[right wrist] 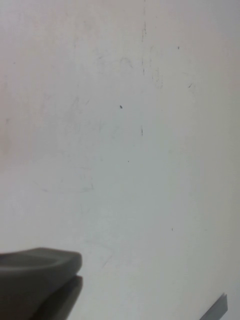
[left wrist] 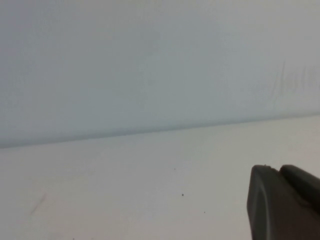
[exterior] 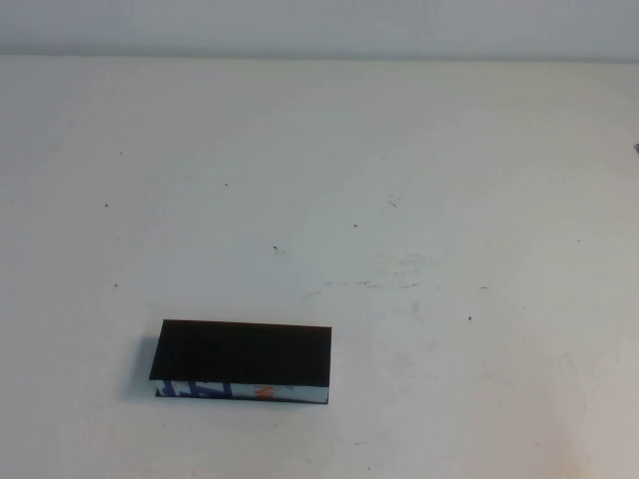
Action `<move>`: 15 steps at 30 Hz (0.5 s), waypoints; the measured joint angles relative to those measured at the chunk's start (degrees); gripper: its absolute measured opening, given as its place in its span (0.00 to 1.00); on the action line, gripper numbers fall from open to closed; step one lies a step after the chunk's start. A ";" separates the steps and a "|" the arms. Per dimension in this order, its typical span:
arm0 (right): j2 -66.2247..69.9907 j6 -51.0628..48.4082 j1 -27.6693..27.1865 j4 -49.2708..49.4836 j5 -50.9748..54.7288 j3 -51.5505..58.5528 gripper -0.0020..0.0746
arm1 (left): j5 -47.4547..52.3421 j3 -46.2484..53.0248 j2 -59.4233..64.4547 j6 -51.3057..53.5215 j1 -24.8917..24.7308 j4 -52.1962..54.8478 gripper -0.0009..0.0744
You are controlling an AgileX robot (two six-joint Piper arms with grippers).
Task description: Return glasses to glasses case
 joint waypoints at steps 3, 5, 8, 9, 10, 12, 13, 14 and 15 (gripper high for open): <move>0.00 0.00 0.00 0.00 0.00 0.00 0.01 | 3.20 0.00 0.00 -27.01 2.07 28.52 0.01; 0.00 0.00 0.00 0.00 0.00 0.00 0.01 | 6.55 0.00 -0.52 -43.68 2.53 44.65 0.01; 0.00 0.00 0.00 0.00 0.00 0.00 0.01 | 14.55 0.00 -1.42 -55.01 2.58 54.52 0.01; 0.00 0.00 0.00 0.09 0.00 0.00 0.01 | 16.42 0.00 -1.40 -56.18 2.58 55.48 0.01; -0.05 0.00 0.00 0.09 0.00 0.00 0.01 | 18.69 0.00 -1.40 -57.21 2.58 56.27 0.01; -0.05 0.00 0.00 0.09 0.00 0.00 0.01 | 22.09 0.00 -1.40 -57.98 2.58 57.05 0.01; -0.05 0.00 0.00 0.09 0.00 0.00 0.01 | 23.53 0.00 -1.40 -58.08 2.58 57.20 0.01; -0.05 0.00 0.00 0.09 0.00 0.00 0.01 | 24.36 0.00 -1.40 -57.86 2.58 57.30 0.01; -0.05 0.00 0.00 0.09 0.00 0.00 0.01 | 24.48 0.00 -1.40 -57.63 2.58 57.30 0.01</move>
